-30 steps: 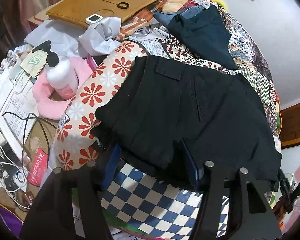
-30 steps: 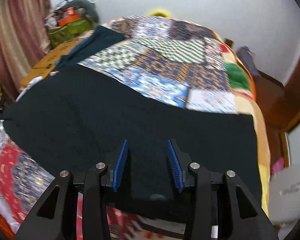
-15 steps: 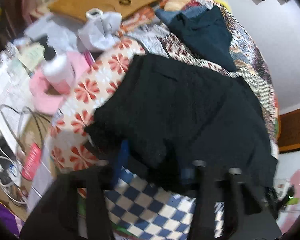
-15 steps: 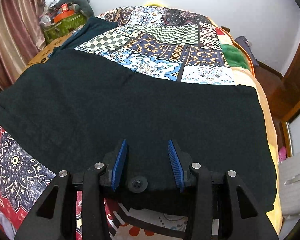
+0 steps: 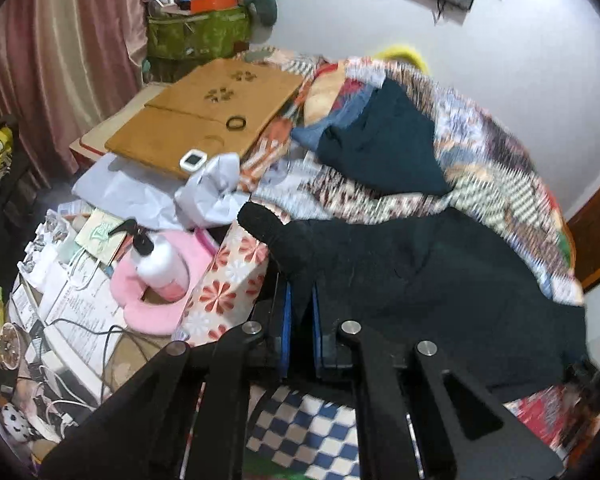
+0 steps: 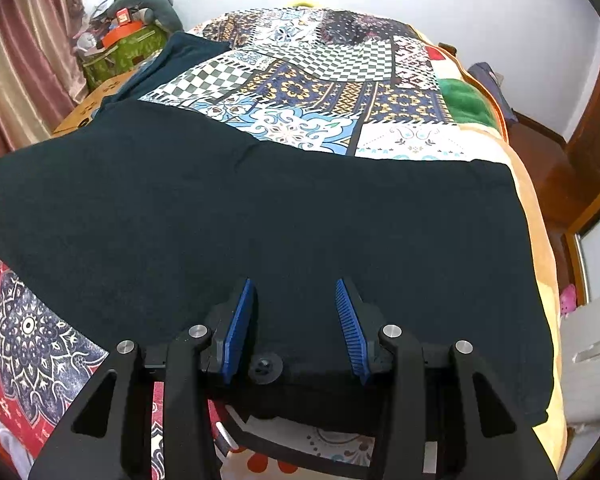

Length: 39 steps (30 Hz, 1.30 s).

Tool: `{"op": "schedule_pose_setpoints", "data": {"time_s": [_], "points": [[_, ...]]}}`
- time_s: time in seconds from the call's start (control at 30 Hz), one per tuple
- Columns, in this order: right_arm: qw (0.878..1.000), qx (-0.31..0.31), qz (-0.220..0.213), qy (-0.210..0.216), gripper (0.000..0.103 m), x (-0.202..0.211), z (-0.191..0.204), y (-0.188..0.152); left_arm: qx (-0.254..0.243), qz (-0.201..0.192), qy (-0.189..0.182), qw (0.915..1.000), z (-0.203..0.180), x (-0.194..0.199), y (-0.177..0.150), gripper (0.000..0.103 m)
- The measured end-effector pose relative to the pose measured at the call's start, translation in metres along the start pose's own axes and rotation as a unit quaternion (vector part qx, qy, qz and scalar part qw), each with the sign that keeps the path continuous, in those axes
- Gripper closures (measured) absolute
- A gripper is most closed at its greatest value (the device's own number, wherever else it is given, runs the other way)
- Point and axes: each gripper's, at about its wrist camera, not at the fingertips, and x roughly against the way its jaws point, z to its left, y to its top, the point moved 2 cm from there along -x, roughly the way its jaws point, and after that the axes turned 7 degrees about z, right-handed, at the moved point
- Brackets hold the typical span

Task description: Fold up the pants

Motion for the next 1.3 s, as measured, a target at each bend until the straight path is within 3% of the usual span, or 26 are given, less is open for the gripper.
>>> {"op": "schedule_pose_setpoints", "data": {"time_s": [0.1,0.23,0.33,0.47,0.53,0.63,0.67,0.77,0.87,1.0,1.1,1.3], "points": [[1.000,-0.010,0.012,-0.011,0.064,0.004,0.002,0.006,0.013,0.039,-0.008,0.9991,0.010,-0.027,-0.020,0.094],[1.000,-0.014,-0.006,0.004,0.063,0.019,0.017,0.025,0.029,0.086,-0.034,0.9953,0.021,-0.064,-0.049,0.091],[0.999,0.004,-0.031,0.022,0.061,0.027,0.045,0.049,0.015,0.073,-0.025,0.9969,0.020,-0.065,-0.055,0.086],[0.996,0.034,-0.049,0.060,0.049,0.021,0.089,0.080,0.005,0.065,-0.019,0.9977,0.022,-0.059,-0.055,0.078],[0.995,0.045,-0.044,0.074,0.047,0.009,0.107,0.089,0.003,0.061,-0.013,0.9980,0.025,-0.053,-0.055,0.071],[0.994,0.044,-0.012,0.096,0.047,-0.017,0.120,0.092,-0.008,0.053,-0.006,0.9986,0.030,-0.041,-0.055,0.068],[0.994,0.040,0.003,0.105,0.047,-0.027,0.122,0.087,-0.014,0.050,0.001,0.9987,0.031,-0.037,-0.055,0.068],[0.992,0.006,-0.006,0.126,0.040,-0.024,0.111,0.074,-0.041,0.038,0.036,0.9978,0.031,-0.026,-0.053,0.064],[0.991,-0.017,-0.002,0.135,0.036,-0.016,0.092,0.056,-0.066,0.028,0.050,0.9962,0.024,-0.020,-0.048,0.054],[0.992,-0.034,0.010,0.123,0.031,-0.004,0.064,0.027,-0.085,0.016,0.034,0.9957,-0.002,-0.018,-0.034,0.038],[0.994,-0.054,0.019,0.090,0.031,0.006,0.043,0.009,-0.101,0.009,0.012,0.9948,-0.031,-0.019,-0.023,0.025],[0.992,-0.111,-0.017,0.058,0.031,0.049,0.002,-0.031,-0.171,0.032,-0.025,0.9845,-0.109,-0.038,-0.016,0.022]]}}
